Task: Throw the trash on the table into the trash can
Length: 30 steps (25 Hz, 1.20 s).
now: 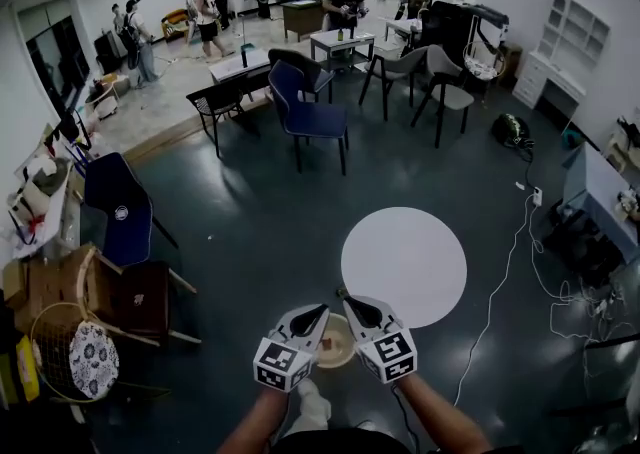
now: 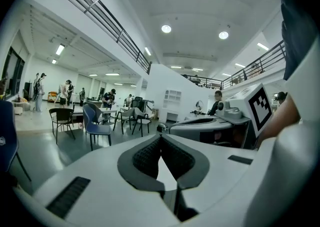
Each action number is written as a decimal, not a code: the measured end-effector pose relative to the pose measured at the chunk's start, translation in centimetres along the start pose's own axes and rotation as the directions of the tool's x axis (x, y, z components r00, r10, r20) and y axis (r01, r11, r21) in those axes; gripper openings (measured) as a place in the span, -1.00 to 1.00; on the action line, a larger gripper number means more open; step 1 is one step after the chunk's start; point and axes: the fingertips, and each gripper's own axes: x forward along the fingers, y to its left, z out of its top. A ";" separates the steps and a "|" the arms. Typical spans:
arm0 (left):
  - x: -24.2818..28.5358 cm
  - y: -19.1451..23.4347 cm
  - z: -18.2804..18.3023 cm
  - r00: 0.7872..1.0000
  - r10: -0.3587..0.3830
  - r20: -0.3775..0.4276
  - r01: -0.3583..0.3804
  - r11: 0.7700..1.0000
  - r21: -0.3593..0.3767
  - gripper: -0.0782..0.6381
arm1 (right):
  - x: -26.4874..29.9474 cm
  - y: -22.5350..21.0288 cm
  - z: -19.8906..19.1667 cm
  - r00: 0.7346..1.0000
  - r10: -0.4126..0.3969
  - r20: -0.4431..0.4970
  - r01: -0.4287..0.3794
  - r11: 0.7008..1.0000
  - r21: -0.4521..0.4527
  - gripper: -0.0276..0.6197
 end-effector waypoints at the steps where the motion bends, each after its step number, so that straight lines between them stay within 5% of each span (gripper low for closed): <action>1: -0.2 -1.0 0.3 1.000 -0.003 0.006 0.003 1.000 0.006 -0.74 | -1.1 0.0 0.3 1.000 -0.004 0.009 0.004 1.000 -0.002 -0.86; 17: -5.0 -16.0 2.7 0.997 -0.024 0.070 0.018 0.995 0.097 -0.74 | -17.3 3.1 1.1 0.993 -0.026 0.112 0.026 1.000 0.004 -0.86; 30: -9.1 -23.9 2.1 0.996 0.007 0.091 -0.020 0.989 0.143 -0.74 | -26.2 5.2 0.4 0.988 -0.017 0.151 0.020 1.000 -0.013 -0.86</action>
